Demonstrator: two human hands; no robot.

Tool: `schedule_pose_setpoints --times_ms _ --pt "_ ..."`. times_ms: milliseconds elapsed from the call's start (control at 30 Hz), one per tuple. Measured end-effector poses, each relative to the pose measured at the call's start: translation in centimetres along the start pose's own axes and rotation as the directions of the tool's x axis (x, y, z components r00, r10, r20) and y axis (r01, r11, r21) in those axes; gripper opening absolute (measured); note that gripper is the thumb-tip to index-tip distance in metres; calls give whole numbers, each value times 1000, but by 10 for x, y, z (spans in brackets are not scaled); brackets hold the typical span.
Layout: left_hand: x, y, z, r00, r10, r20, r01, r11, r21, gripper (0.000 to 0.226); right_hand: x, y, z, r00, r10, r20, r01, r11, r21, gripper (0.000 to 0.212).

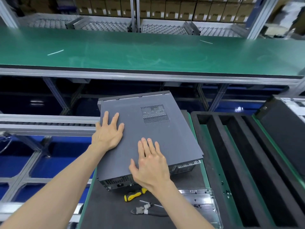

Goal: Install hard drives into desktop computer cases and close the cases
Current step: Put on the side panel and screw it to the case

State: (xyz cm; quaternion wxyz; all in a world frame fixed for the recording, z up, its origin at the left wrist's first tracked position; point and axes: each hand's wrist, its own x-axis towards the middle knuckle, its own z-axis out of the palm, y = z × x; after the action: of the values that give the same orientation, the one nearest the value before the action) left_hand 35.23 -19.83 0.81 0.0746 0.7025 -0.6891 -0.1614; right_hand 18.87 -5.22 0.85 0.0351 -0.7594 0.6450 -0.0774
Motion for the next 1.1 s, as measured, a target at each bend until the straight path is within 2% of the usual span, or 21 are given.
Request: schedule_pose_setpoints --times_ms 100,200,367,567,867,967,1100 --pt "-4 -1 3 1000 3 2 -3 1000 5 61 -3 -3 2 1000 10 -26 -10 1000 -21 72" --pt "-3 -6 7 999 32 -9 -32 999 8 63 11 -1 1 1000 -3 4 3 1000 5 74" --pt "-1 -12 10 998 56 34 -57 998 34 67 12 -5 -4 997 33 -66 -34 999 -10 67" --pt "26 -3 1 999 40 -1 -39 994 102 64 11 -5 -8 996 44 -73 -46 999 -24 64" --pt "88 -5 -8 986 159 -54 -159 987 5 64 12 -9 -4 995 76 -66 -80 995 -52 65" --pt "91 -4 -10 982 151 -112 -152 988 -5 57 16 -13 -4 996 86 -36 -88 994 -67 66" --pt "101 3 -18 973 123 -198 -119 992 28 38 16 -14 -7 994 99 -46 -102 992 -73 65"
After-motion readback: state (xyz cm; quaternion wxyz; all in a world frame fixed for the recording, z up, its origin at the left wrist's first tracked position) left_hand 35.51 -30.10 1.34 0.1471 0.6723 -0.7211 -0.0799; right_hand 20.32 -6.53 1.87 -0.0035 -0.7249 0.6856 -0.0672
